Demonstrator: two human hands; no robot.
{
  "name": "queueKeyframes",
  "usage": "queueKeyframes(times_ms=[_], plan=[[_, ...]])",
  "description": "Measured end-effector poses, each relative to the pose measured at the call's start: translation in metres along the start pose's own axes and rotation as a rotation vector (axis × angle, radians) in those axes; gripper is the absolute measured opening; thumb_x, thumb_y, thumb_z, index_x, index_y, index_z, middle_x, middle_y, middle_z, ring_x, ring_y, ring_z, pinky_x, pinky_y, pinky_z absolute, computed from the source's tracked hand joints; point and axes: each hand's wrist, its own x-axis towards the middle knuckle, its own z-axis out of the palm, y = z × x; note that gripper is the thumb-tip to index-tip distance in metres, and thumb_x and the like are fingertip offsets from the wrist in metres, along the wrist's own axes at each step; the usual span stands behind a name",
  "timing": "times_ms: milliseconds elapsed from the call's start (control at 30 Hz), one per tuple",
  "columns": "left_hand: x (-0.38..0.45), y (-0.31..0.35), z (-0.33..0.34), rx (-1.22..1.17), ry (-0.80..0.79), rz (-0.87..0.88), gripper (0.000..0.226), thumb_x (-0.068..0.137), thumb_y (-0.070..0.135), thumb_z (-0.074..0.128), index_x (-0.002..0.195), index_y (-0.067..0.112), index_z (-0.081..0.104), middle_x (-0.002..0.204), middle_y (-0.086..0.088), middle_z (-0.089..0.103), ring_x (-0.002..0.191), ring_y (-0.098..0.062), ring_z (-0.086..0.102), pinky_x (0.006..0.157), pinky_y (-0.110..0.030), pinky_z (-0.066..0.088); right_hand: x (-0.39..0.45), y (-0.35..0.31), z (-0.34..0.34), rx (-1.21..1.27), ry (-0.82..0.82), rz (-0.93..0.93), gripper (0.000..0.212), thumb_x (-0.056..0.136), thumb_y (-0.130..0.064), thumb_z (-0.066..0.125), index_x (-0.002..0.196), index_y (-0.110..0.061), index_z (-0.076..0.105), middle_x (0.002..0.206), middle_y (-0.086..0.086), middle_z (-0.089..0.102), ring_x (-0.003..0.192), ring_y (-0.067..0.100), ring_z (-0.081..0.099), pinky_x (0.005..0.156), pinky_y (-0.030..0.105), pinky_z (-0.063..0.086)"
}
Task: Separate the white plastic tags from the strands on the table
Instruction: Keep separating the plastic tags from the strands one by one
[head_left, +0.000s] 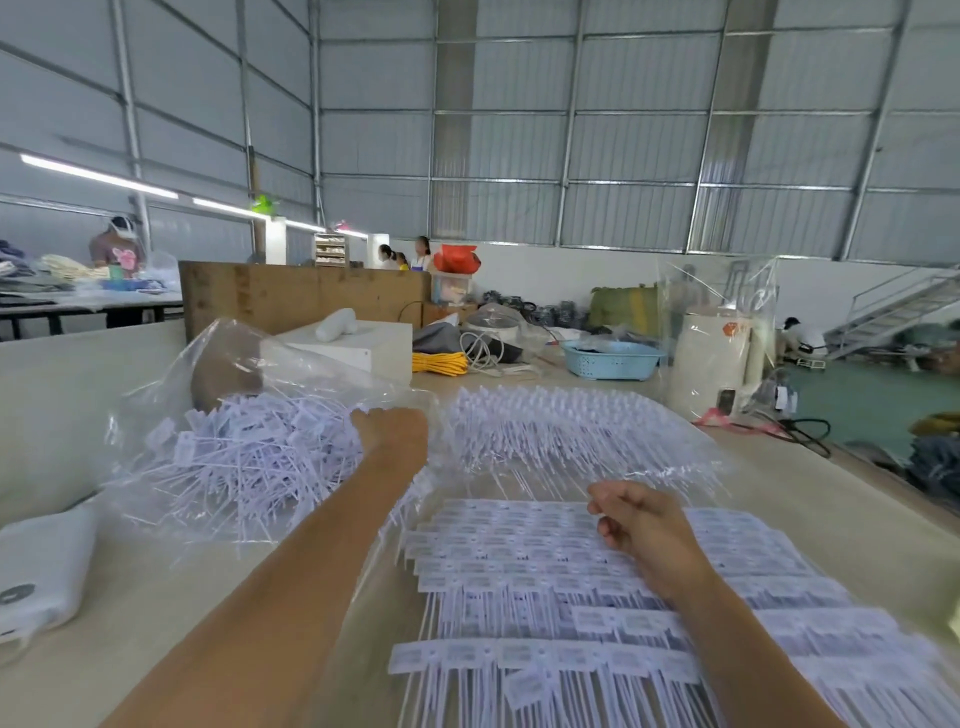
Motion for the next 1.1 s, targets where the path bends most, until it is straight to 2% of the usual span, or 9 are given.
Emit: queueKeyframes(times_ms=[67, 167, 267, 367, 533, 667, 800, 933, 1100], plan=[[-0.011, 0.011, -0.025, -0.184, -0.062, 0.123, 0.014, 0.09, 0.01, 0.055, 0.102, 0.011, 0.062, 0.114, -0.007, 0.063, 0.104, -0.024, 0.061, 0.084, -0.034, 0.045, -0.001, -0.001, 0.0, -0.009, -0.003, 0.006, 0.008, 0.088, -0.007, 0.062, 0.086, -0.003, 0.069, 0.065, 0.003, 0.065, 0.051, 0.012, 0.052, 0.047, 0.02, 0.044], [-0.043, 0.024, -0.056, -0.549, -0.513, 0.415, 0.014, 0.09, 0.015, 0.063, 0.093, 0.003, 0.069, 0.085, -0.007, 0.07, 0.068, -0.015, 0.065, 0.057, -0.02, 0.046, -0.002, -0.001, 0.0, -0.004, -0.001, 0.009, 0.009, 0.088, -0.006, 0.061, 0.085, -0.002, 0.068, 0.064, 0.003, 0.065, 0.05, 0.011, 0.052, 0.047, 0.02, 0.044], [-0.076, 0.03, -0.066, -0.454, -0.851, 0.606, 0.027, 0.084, 0.027, 0.071, 0.1, 0.005, 0.071, 0.08, -0.001, 0.069, 0.067, -0.011, 0.063, 0.062, -0.019, 0.047, -0.003, -0.001, -0.001, 0.004, -0.001, 0.005, 0.009, 0.088, -0.005, 0.061, 0.085, -0.002, 0.068, 0.063, 0.003, 0.064, 0.049, 0.01, 0.052, 0.046, 0.019, 0.043], [-0.096, 0.042, -0.069, -0.297, -0.973, 0.702, 0.031, 0.082, 0.03, 0.073, 0.099, 0.005, 0.073, 0.104, -0.012, 0.071, 0.076, -0.017, 0.065, 0.077, -0.024, 0.052, -0.003, -0.003, -0.002, -0.012, -0.003, 0.001, 0.01, 0.089, -0.005, 0.06, 0.084, -0.004, 0.068, 0.063, 0.001, 0.065, 0.049, 0.01, 0.052, 0.046, 0.02, 0.044], [-0.124, 0.073, -0.064, -0.098, -0.971, 0.765, 0.038, 0.077, 0.026, 0.079, 0.095, -0.005, 0.07, 0.097, -0.02, 0.071, 0.072, -0.023, 0.063, 0.083, -0.035, 0.055, -0.006, -0.003, -0.002, -0.014, 0.0, -0.002, 0.01, 0.089, -0.003, 0.059, 0.083, -0.004, 0.068, 0.064, 0.001, 0.066, 0.049, 0.01, 0.053, 0.046, 0.02, 0.044], [-0.122, 0.073, -0.067, -0.076, -0.91, 0.881, 0.026, 0.079, 0.026, 0.076, 0.065, 0.013, 0.059, 0.06, 0.0, 0.052, 0.055, -0.012, 0.047, 0.062, -0.027, 0.043, -0.007, -0.005, -0.002, -0.067, -0.001, -0.014, 0.009, 0.09, -0.004, 0.06, 0.084, -0.004, 0.067, 0.065, 0.0, 0.066, 0.049, 0.01, 0.053, 0.049, 0.022, 0.045], [-0.111, 0.062, -0.066, -0.257, -0.838, 0.858, 0.018, 0.076, 0.032, 0.078, 0.081, 0.018, 0.069, 0.069, 0.008, 0.059, 0.072, -0.011, 0.056, 0.07, -0.022, 0.045, -0.008, -0.012, -0.003, -0.177, -0.053, -0.056, 0.01, 0.089, -0.005, 0.06, 0.084, -0.008, 0.068, 0.067, 0.0, 0.068, 0.048, 0.01, 0.055, 0.048, 0.021, 0.045], [-0.114, 0.076, -0.057, -0.47, -0.767, 0.828, 0.032, 0.08, 0.035, 0.075, 0.096, 0.009, 0.067, 0.066, 0.009, 0.061, 0.065, -0.006, 0.059, 0.066, -0.016, 0.043, -0.009, -0.019, -0.002, -0.27, -0.098, -0.12, 0.009, 0.089, -0.007, 0.061, 0.083, -0.009, 0.068, 0.068, 0.0, 0.068, 0.049, 0.01, 0.056, 0.048, 0.019, 0.045], [-0.122, 0.084, -0.057, -0.251, -0.742, 0.863, 0.048, 0.077, 0.032, 0.077, 0.114, 0.006, 0.062, 0.078, 0.006, 0.059, 0.076, -0.012, 0.056, 0.059, -0.02, 0.043, -0.011, -0.022, -0.004, -0.309, -0.108, -0.14, 0.008, 0.089, -0.008, 0.061, 0.086, -0.008, 0.069, 0.072, 0.002, 0.068, 0.051, 0.011, 0.056, 0.052, 0.021, 0.045]])
